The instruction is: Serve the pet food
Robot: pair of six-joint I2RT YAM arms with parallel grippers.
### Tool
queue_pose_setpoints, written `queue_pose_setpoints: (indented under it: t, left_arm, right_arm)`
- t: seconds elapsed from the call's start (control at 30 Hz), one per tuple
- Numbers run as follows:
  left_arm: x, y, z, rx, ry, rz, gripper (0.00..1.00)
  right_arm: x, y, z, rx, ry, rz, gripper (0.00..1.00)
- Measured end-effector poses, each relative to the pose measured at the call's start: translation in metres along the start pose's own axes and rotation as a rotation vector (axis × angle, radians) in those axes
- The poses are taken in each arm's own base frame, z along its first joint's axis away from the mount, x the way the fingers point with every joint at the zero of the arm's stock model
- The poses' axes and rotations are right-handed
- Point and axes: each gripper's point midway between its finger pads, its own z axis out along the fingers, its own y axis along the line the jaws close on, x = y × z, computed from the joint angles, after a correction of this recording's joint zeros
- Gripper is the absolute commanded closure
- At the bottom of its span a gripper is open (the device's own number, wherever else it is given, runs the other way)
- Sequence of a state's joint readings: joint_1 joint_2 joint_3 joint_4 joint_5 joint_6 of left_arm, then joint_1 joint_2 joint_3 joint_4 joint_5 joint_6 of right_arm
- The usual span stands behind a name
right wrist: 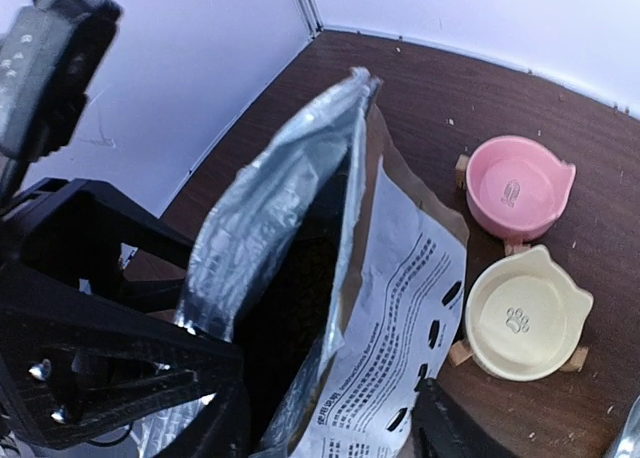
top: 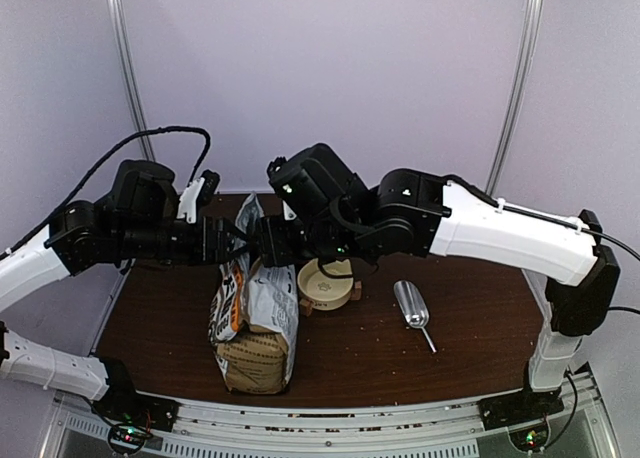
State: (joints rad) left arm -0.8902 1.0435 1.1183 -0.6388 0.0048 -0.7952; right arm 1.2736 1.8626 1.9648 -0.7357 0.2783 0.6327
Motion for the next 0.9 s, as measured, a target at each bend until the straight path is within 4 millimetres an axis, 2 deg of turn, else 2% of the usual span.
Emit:
queue_pose_setpoints:
  t: [0.03, 0.07, 0.13, 0.17, 0.27, 0.33, 0.7, 0.9]
  left_arm:
    - [0.0, -0.001, -0.001, 0.004, -0.004, -0.003, 0.55]
    - [-0.001, -0.001, -0.003, 0.007, -0.009, -0.004, 0.62]
    - [-0.002, -0.003, -0.006, 0.018, -0.018, -0.004, 0.79]
    - [-0.003, -0.003, -0.009, 0.021, -0.025, 0.001, 0.85]
    - [-0.005, -0.005, -0.014, 0.029, -0.037, 0.003, 0.93]
    - [-0.005, -0.005, -0.015, 0.03, -0.038, 0.01, 1.0]
    - [-0.008, -0.007, -0.022, 0.023, -0.036, 0.028, 1.0]
    - [-0.026, -0.011, -0.048, -0.045, -0.023, 0.099, 1.0]
  right_arm:
    - [0.003, -0.001, 0.002, 0.007, 0.009, -0.007, 0.68]
    - [0.006, -0.003, 0.003, 0.015, 0.017, -0.007, 0.74]
    - [0.009, -0.004, 0.004, 0.025, 0.025, -0.013, 0.82]
    - [0.01, -0.004, 0.003, 0.028, 0.027, -0.019, 0.86]
    - [0.011, -0.005, 0.002, 0.036, 0.031, -0.023, 0.99]
    - [0.012, -0.005, 0.001, 0.041, 0.034, -0.029, 1.0]
    - [0.012, -0.011, -0.002, 0.074, 0.035, -0.05, 1.0]
    - [-0.003, -0.035, -0.028, 0.204, 0.021, -0.103, 1.0]
